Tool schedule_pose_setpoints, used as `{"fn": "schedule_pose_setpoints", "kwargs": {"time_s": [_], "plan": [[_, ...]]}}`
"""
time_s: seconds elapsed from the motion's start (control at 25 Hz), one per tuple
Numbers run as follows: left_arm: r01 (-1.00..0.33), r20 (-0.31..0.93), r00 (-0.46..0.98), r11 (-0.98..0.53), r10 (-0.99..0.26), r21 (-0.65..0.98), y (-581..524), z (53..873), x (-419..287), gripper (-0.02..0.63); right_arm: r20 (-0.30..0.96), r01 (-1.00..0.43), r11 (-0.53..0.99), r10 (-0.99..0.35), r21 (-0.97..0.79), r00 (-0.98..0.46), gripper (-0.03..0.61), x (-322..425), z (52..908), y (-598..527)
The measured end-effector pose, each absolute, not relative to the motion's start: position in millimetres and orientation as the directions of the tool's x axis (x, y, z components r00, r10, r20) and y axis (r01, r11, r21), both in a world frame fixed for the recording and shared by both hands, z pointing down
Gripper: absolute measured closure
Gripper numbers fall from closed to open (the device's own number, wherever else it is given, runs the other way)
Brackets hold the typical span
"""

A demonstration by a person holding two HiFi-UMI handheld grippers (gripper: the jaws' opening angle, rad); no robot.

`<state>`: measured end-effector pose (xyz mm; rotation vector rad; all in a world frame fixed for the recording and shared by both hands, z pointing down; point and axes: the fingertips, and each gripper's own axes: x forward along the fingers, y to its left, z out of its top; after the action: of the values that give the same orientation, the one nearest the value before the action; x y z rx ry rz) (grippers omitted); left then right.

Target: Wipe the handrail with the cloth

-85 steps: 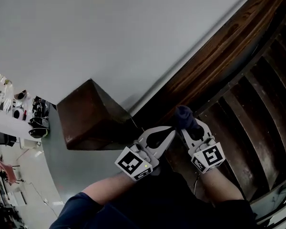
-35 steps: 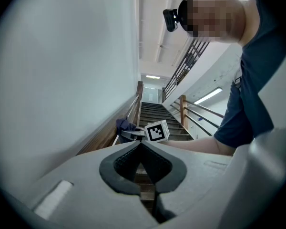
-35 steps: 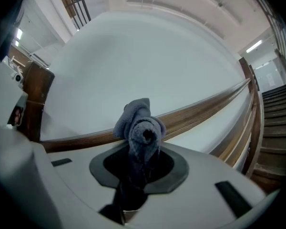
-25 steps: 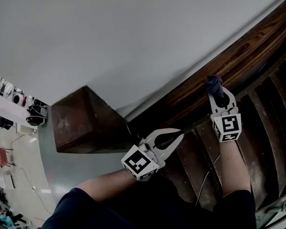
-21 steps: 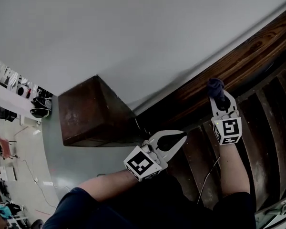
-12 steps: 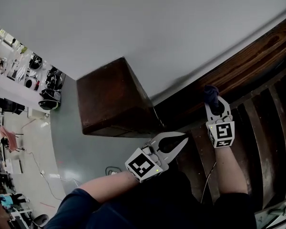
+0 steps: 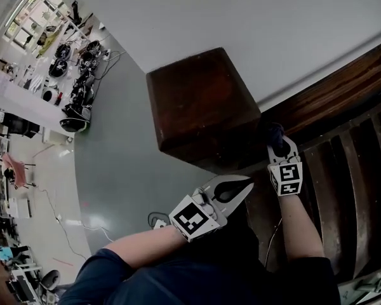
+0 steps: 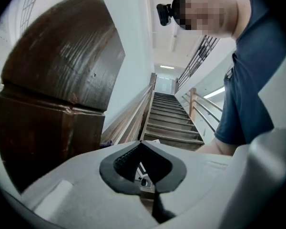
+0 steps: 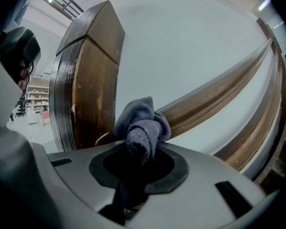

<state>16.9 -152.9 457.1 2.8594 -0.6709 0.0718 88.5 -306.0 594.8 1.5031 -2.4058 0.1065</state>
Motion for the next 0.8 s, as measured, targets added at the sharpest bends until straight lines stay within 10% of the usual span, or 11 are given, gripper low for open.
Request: {"fn": "schedule_pose_setpoints", "kwargs": {"time_s": [0.8], "plan": [[-0.404, -0.058, 0.908, -0.903, -0.415, 0.147, -83, 413, -94, 0.609, 0.297, -0.884, 0.467, -0.848, 0.029, -0.439, 0.489, 3, 515, -157]]}}
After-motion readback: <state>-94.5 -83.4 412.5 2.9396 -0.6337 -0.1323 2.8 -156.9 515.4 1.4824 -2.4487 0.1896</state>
